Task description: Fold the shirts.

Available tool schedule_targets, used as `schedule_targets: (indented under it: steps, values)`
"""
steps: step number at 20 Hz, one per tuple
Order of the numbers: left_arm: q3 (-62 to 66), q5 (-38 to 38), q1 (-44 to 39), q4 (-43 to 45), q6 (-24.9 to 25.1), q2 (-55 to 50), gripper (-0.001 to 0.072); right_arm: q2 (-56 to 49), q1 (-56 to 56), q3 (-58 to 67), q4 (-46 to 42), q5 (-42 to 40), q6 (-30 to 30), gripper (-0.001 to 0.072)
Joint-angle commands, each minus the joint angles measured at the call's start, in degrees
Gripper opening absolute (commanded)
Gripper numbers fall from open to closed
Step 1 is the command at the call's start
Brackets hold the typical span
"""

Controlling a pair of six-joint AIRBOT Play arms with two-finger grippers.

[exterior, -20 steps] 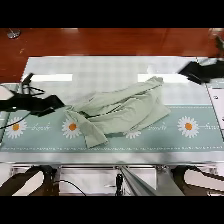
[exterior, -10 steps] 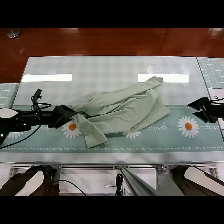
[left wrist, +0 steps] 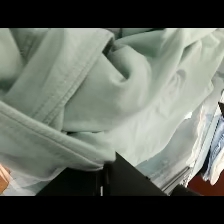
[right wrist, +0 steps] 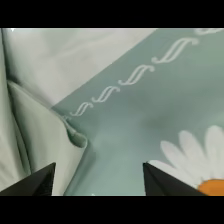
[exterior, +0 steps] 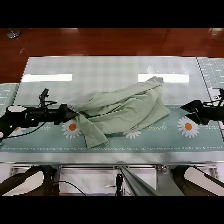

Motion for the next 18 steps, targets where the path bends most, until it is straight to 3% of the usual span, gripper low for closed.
schedule_targets:
  steps: [1, 10, 11, 12, 13, 15, 18]
  values:
    - [2.6, -4.5, -0.1, -0.3, 4.1, -1.6, 0.0022, -0.8, 6.3, -0.1, -3.4, -0.5, 4.5, 0.0616]
    - [3.9, -6.4, -0.1, -0.3, 4.0, -1.6, 0.0022, -9.7, 22.1, 0.6, 2.4, -8.0, 6.7, 0.0602]
    - [3.9, -6.4, -0.1, -0.3, 4.0, -1.6, 0.0022, -10.5, 23.5, 1.7, 2.3, -8.4, 6.7, 0.0434]
    - [3.9, -6.4, -0.1, -0.4, 4.0, -1.6, 0.0022, -11.1, 24.7, 3.2, 2.3, -8.4, 6.7, 0.0167]
    - [4.0, -6.4, -0.1, -0.8, 4.0, -1.6, 0.0022, -11.3, 25.7, 5.3, 2.2, -8.3, 6.2, 0.0030]
    - [5.9, -7.6, 0.0, -3.7, 3.6, -0.8, 0.0022, -11.2, 26.0, 13.0, 1.0, -5.0, 7.4, 0.0030]
    - [15.6, -4.8, -0.2, -16.2, 6.0, 6.6, 0.0021, -11.2, 25.4, 35.1, -2.6, 3.1, 11.3, 0.0030]
